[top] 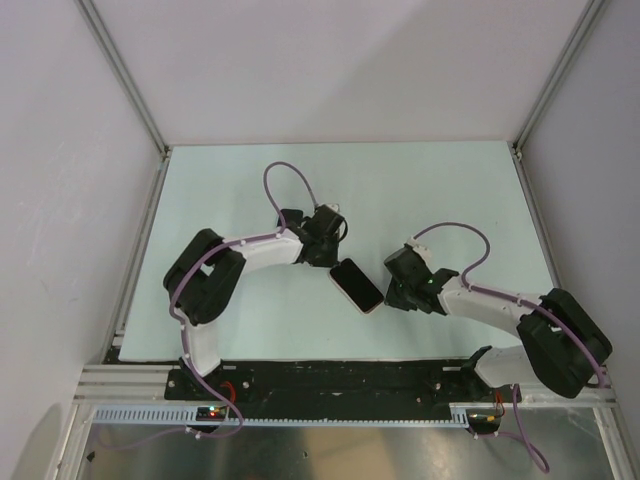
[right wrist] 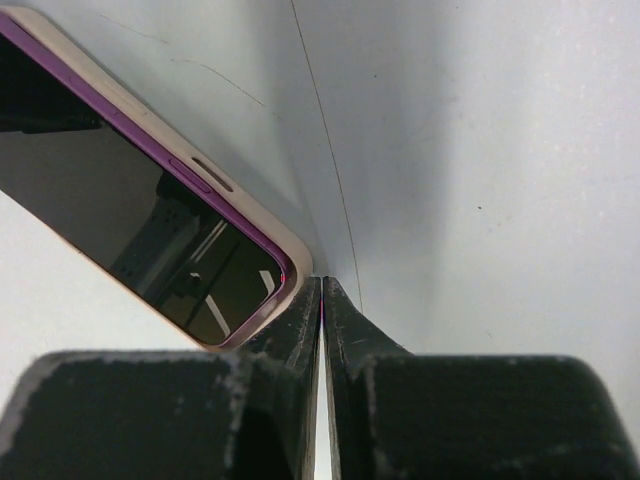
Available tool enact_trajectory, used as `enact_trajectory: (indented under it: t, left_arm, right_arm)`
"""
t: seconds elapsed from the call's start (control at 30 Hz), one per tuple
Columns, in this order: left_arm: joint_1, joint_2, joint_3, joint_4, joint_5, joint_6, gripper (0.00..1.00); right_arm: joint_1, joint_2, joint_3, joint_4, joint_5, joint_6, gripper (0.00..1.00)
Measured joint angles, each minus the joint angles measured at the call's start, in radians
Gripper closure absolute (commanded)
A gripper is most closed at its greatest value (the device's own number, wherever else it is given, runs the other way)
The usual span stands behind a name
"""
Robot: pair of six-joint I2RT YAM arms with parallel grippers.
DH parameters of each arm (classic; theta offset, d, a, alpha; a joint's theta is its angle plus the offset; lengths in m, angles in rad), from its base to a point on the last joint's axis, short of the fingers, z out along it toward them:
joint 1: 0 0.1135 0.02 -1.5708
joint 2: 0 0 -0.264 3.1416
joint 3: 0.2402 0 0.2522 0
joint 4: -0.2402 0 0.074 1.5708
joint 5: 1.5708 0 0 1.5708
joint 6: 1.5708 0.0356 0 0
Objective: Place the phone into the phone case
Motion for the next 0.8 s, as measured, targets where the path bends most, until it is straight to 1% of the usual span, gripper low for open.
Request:
enact_trajectory:
  t: [0.17, 0.47, 0.8]
  left_arm:
    - [-0.012, -0.002, -0.008, 0.008, -0.025, -0.014, 1.0]
    - [-0.058, -0.061, -0.081, 0.01, -0.089, -0.026, 1.0]
    - [-0.096, -0.069, -0.087, -0.008, -0.156, -0.033, 1.0]
  right_arm:
    - [-0.007, 0.031, 0.0, 0.019, -0.012, 0.003, 0.93]
    - [-0.073, 0.049, 0.001, 0.063, -0.051, -0.032, 0.93]
    - [-0.083, 0.077, 0.018, 0.092, -0.045, -0.084, 0.92]
